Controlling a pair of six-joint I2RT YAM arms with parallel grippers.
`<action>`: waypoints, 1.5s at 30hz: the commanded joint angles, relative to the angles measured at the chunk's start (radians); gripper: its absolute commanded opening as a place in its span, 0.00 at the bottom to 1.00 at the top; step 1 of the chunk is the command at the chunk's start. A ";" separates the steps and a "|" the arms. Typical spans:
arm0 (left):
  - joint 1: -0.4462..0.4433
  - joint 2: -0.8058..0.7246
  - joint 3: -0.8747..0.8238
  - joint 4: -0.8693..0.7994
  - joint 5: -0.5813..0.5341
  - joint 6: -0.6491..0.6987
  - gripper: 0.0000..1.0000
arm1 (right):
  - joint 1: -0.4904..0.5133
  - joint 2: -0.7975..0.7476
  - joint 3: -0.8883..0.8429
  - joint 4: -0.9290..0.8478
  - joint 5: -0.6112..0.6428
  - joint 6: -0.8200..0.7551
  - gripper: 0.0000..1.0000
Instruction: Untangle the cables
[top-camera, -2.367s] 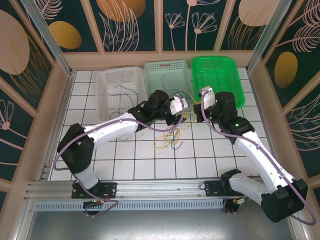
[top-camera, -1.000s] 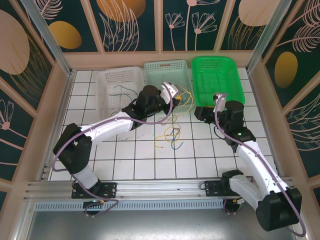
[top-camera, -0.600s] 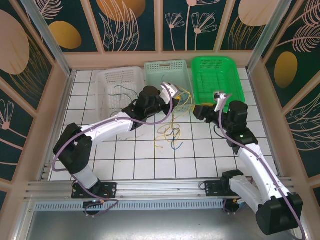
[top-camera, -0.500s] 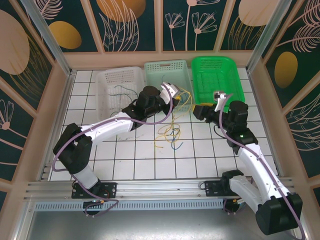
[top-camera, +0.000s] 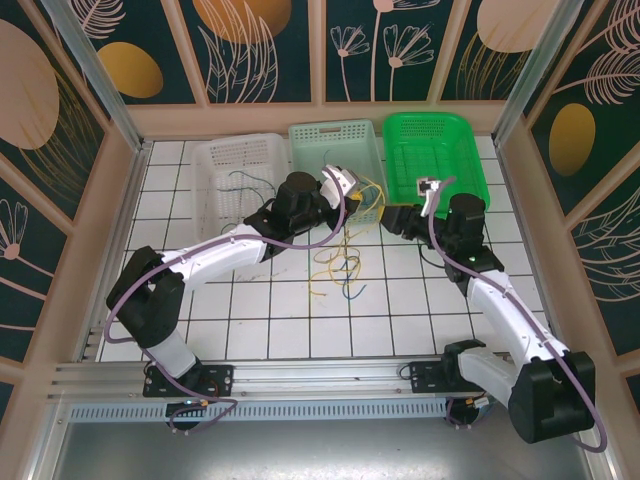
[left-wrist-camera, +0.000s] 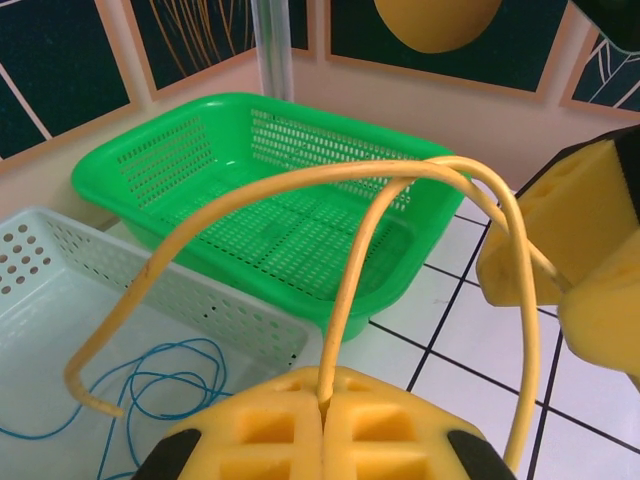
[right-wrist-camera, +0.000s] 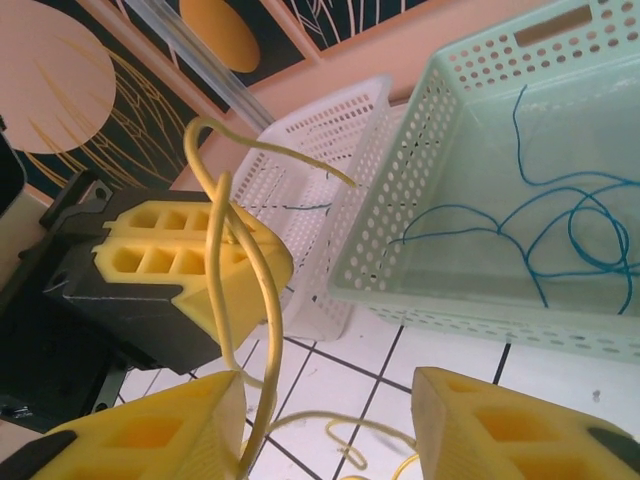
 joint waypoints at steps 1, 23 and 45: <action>0.005 -0.024 -0.005 0.065 0.027 -0.018 0.00 | -0.007 0.014 -0.001 0.079 -0.039 0.013 0.38; 0.025 -0.234 -0.251 0.039 -0.239 0.029 0.00 | -0.283 -0.151 -0.091 -0.072 0.324 0.187 0.00; 0.024 -0.211 -0.365 -0.210 -0.174 0.095 0.00 | -0.466 -0.280 -0.103 0.053 0.233 0.416 0.00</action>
